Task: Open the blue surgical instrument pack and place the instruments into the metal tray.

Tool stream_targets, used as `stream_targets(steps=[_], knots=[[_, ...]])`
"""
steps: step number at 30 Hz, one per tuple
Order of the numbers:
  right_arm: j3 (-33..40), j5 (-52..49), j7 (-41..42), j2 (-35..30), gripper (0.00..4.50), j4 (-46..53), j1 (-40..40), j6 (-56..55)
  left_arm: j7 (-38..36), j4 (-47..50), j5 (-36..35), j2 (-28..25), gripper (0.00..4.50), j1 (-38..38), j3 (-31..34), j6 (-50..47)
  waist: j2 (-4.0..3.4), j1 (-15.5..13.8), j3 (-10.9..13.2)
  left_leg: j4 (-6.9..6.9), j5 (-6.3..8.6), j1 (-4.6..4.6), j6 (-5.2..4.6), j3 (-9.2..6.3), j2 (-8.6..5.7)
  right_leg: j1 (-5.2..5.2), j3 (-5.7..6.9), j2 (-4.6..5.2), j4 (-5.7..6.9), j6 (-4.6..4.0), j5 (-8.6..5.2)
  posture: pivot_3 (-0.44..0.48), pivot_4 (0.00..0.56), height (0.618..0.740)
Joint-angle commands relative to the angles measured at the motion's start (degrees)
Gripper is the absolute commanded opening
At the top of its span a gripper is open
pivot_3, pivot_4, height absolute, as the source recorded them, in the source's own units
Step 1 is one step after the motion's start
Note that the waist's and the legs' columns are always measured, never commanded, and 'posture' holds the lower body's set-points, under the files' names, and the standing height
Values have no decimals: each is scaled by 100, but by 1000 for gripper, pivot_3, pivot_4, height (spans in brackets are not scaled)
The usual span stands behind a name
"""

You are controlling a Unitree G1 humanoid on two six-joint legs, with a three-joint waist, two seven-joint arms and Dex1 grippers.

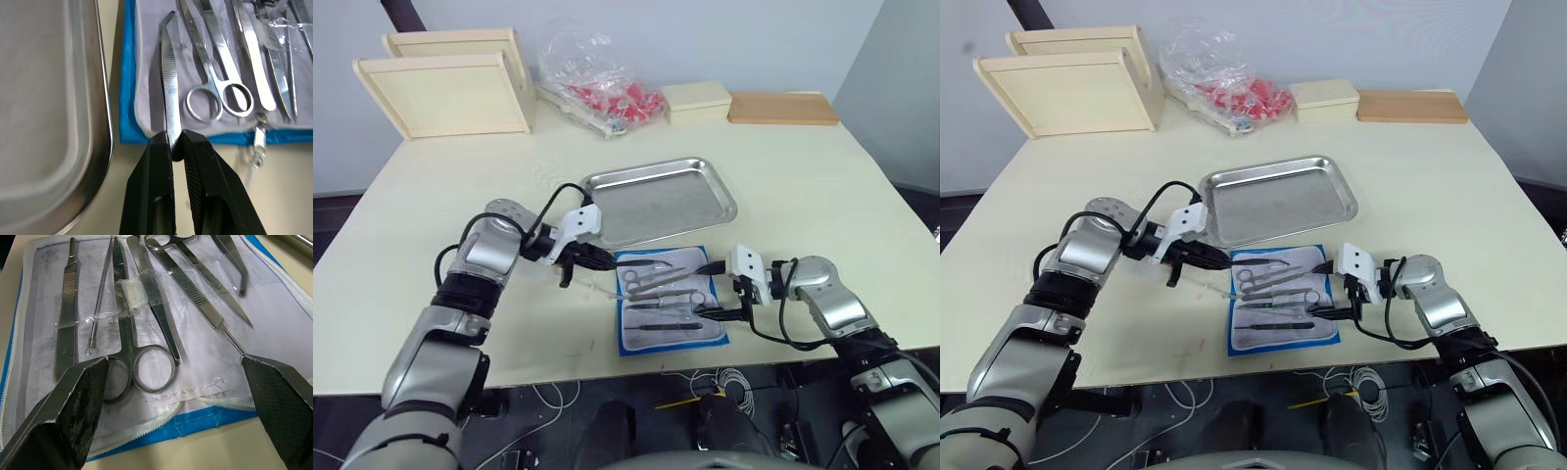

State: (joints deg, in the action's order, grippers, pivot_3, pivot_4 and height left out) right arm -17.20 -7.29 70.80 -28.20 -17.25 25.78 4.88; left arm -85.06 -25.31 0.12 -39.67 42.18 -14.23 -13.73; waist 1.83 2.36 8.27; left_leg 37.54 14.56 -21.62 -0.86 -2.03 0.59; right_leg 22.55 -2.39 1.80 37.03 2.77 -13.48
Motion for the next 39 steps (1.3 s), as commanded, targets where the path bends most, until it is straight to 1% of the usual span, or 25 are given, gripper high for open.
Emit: stream_targets(steps=[1,9,17,21,25,29,34,39], knots=[[-677,698,-129,-31,4500,-624,-451,400,-202,705,-326,-437,145,-168,267,-485,1,9,0,-2,0,1,0,0,1,1,-1,0,0,-2,0,0,150,740],[-686,696,-150,26,4500,-653,-463,359,-191,1340,-570,-842,145,-528,455,-1037,8,14,-8,-12,0,8,0,-3,4,2,-4,0,0,-4,-7,0,150,740],[-698,699,-164,64,4500,-660,-476,338,23,1934,-838,-1198,145,-829,715,-1505,8,17,-9,-22,0,17,0,1,14,3,-8,-1,-1,-12,-13,0,150,740],[-697,702,-178,75,4500,-664,-492,323,329,2213,-1078,-1192,145,-956,951,-1856,7,16,-9,-25,0,21,0,2,17,1,-8,-1,-1,-13,-16,0,150,740],[-706,707,-186,90,4500,-678,-502,308,1006,2448,-1246,-894,145,-947,1190,-2241,9,11,-10,-26,0,22,0,2,34,1,-7,-5,0,-12,-17,0,150,740],[-705,702,-187,92,4500,-662,-514,305,1844,2742,-1366,-498,145,-905,1378,-2809,12,13,-12,-27,0,24,0,3,37,-1,-7,-7,-2,-3,-13,0,150,740],[-702,701,-192,89,4500,-645,-527,303,3104,3009,-1389,130,145,-840,1583,-3541,19,12,-16,-33,0,35,0,5,37,-8,-9,-9,-2,6,-8,0,150,740],[-703,702,-195,86,4500,-643,-545,293,4335,3260,-1218,757,145,-857,1599,-3894,34,9,-25,-41,1,59,1,4,37,-29,-11,-8,-7,6,-7,0,150,740]])
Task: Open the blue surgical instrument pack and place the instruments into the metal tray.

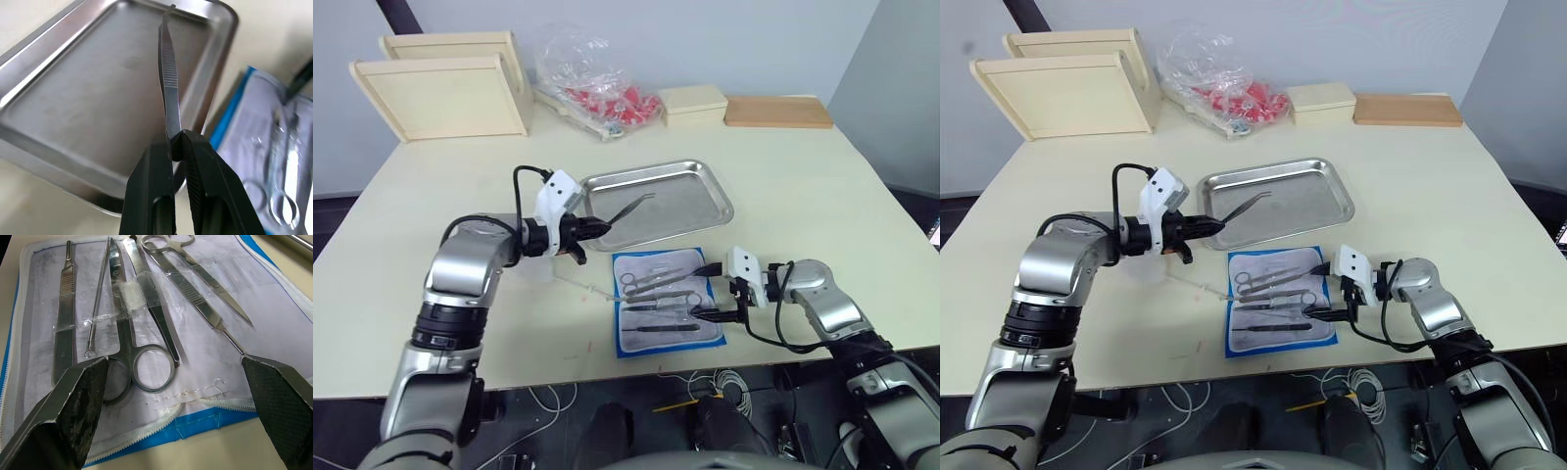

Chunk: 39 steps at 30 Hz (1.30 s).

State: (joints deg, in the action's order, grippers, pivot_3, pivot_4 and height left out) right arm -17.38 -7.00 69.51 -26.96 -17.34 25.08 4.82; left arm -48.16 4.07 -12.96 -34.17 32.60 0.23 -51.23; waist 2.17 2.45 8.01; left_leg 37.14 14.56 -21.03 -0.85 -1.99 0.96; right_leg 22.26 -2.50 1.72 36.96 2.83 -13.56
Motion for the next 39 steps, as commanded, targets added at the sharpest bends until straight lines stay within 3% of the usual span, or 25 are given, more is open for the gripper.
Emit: stream_targets(steps=[1,10,17,27,39], knots=[[-682,670,-69,-35,4500,-638,-478,302,972,356,140,409,145,98,168,-247,-1,-1,1,-6,0,13,0,0,0,-12,0,1,-5,0,-1,0,150,740],[-678,660,-113,30,4500,-659,-471,309,3172,532,837,1820,145,-79,-95,-84,3,-3,-7,-22,0,41,2,-2,1,-38,1,8,-18,-13,8,0,150,740],[-678,658,-131,47,4500,-647,-493,308,4355,198,1193,2605,145,19,41,57,1,3,-8,-32,1,54,3,-3,-5,-49,2,4,-21,-5,1,0,150,740],[-668,649,-160,49,4500,-617,-518,314,5304,-334,1174,3457,145,50,430,378,2,4,-11,-36,1,58,4,-5,-24,-54,3,7,-23,-1,-1,0,150,740],[-656,650,-206,86,4500,-654,-505,290,5989,-583,1369,3662,145,136,572,365,2,6,-11,-39,1,60,5,-8,-28,-56,5,6,-25,1,-2,0,150,740]])
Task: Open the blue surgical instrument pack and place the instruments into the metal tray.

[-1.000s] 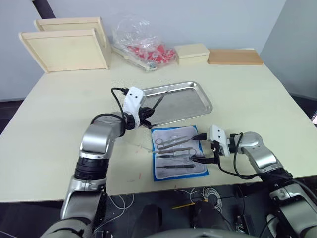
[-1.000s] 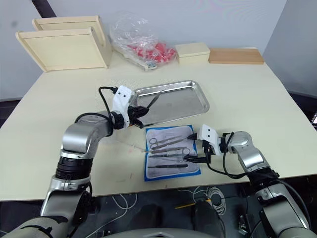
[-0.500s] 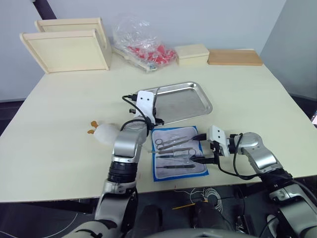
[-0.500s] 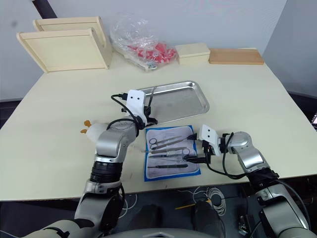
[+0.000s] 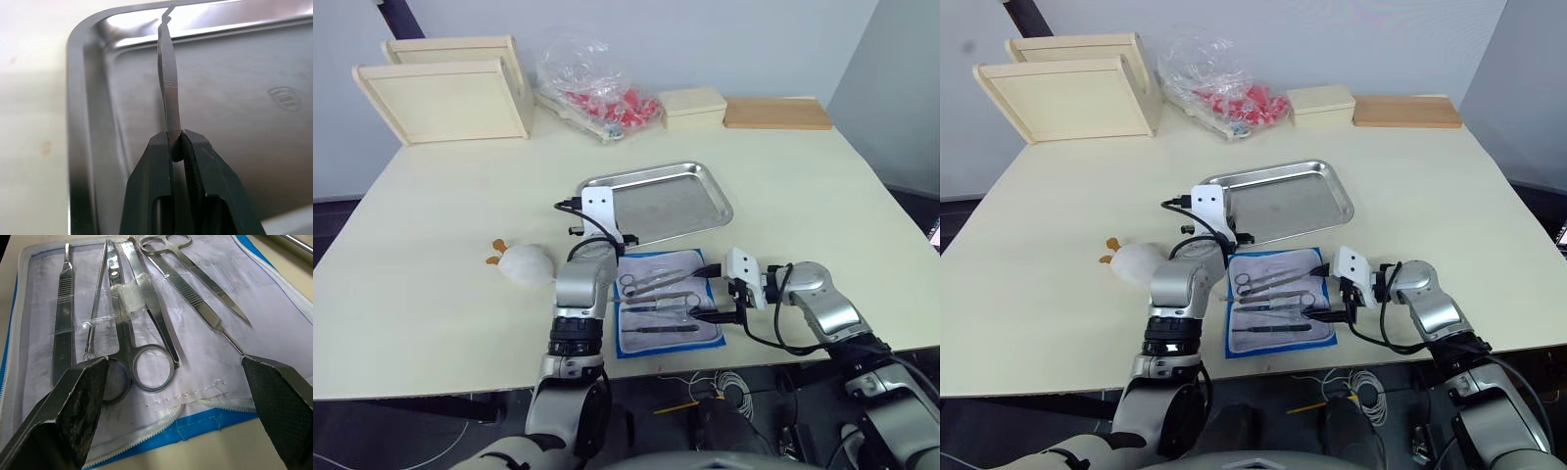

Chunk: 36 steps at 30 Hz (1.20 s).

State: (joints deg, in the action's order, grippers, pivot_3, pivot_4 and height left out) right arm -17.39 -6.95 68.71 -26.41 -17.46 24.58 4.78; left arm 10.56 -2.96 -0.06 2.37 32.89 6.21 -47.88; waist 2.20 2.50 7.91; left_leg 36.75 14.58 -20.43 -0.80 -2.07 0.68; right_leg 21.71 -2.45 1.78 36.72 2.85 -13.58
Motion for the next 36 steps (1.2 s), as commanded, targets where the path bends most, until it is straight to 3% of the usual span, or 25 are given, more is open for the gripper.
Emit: stream_targets(steps=[1,35,36], knots=[[-654,646,-131,34,4500,-648,-450,289,169,115,99,11,145,101,-13,9,0,1,0,0,0,1,0,0,0,0,0,0,0,0,0,0,150,740],[-611,632,-223,121,4500,-677,-435,216,32,362,-249,202,145,46,375,-230,0,7,6,-25,9,12,20,-4,-1,0,0,-3,-12,1,-1,0,150,740],[-610,634,-223,122,4500,-680,-436,213,38,377,-256,197,919,45,380,-242,0,7,7,-25,12,12,24,-5,-1,0,0,-3,-14,1,-1,0,150,740]])
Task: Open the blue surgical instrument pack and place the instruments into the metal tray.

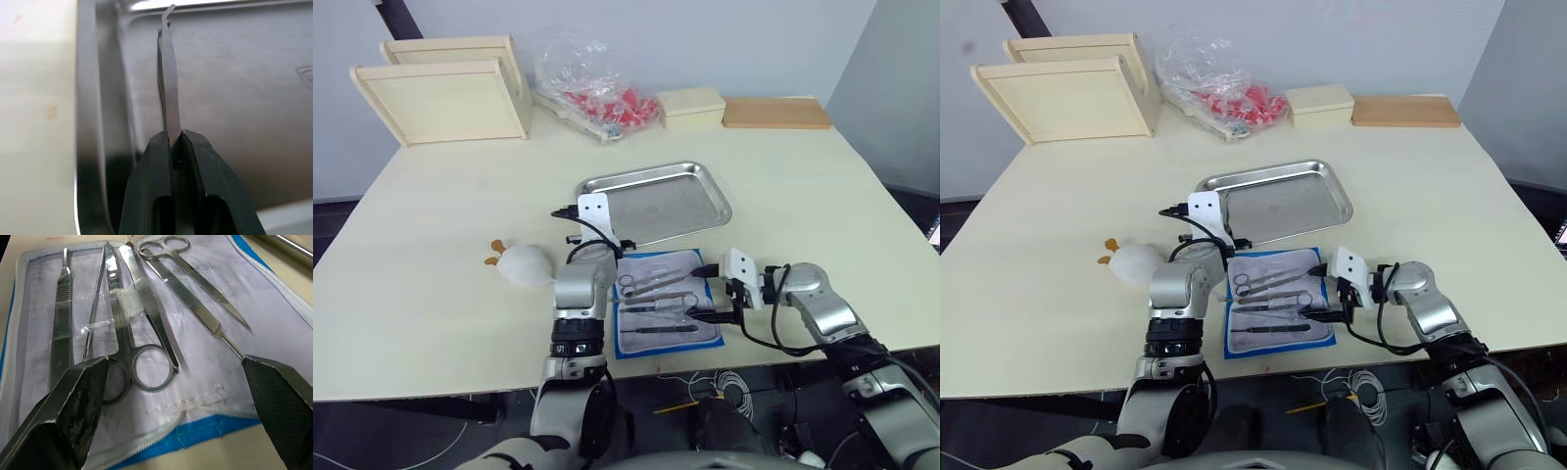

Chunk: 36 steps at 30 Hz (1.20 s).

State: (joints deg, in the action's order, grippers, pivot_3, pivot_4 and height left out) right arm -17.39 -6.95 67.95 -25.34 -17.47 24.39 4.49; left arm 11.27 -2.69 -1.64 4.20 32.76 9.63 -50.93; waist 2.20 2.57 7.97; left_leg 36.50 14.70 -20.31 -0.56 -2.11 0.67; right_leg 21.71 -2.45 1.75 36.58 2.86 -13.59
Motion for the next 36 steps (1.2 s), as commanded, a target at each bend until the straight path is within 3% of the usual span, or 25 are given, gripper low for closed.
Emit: stream_targets(steps=[1,4,17,23,27,33,36], knots=[[-611,634,-150,19,4500,-677,-417,247,32,343,-65,7,1171,66,38,26,0,0,2,-1,0,0,0,0,0,0,0,0,-1,0,0,0,150,740],[-610,630,-154,35,4500,-676,-419,251,15,287,-4,-65,2591,70,-82,-9,0,4,2,-2,0,0,1,0,0,0,0,0,-3,0,0,0,150,740],[-595,627,-180,79,4500,-727,-403,218,-421,383,-188,-292,2591,68,-142,480,-3,12,7,-7,2,1,4,-6,1,1,2,-3,-6,0,0,0,150,740],[-599,631,-187,104,4500,-752,-394,208,-1267,547,-682,-486,2591,109,-173,870,-5,17,9,-8,3,0,5,-7,2,1,4,-2,-9,-2,-1,0,150,740],[-597,634,-187,107,4500,-748,-397,201,-2199,716,-1058,-949,2591,55,-387,756,-8,24,13,-13,3,3,5,-9,2,2,4,-5,-9,-7,-4,0,150,740],[-597,641,-203,122,4500,-780,-402,172,-2995,768,-1123,-1540,2591,-97,-677,1123,-18,48,19,-14,3,5,6,-3,1,1,1,4,-11,-21,-12,0,150,740],[-584,641,-211,121,4500,-783,-417,143,-3874,862,-1147,-2079,2591,-306,-974,1576,-23,91,22,-16,3,3,6,-4,1,2,1,6,-14,-22,-13,0,150,740]])
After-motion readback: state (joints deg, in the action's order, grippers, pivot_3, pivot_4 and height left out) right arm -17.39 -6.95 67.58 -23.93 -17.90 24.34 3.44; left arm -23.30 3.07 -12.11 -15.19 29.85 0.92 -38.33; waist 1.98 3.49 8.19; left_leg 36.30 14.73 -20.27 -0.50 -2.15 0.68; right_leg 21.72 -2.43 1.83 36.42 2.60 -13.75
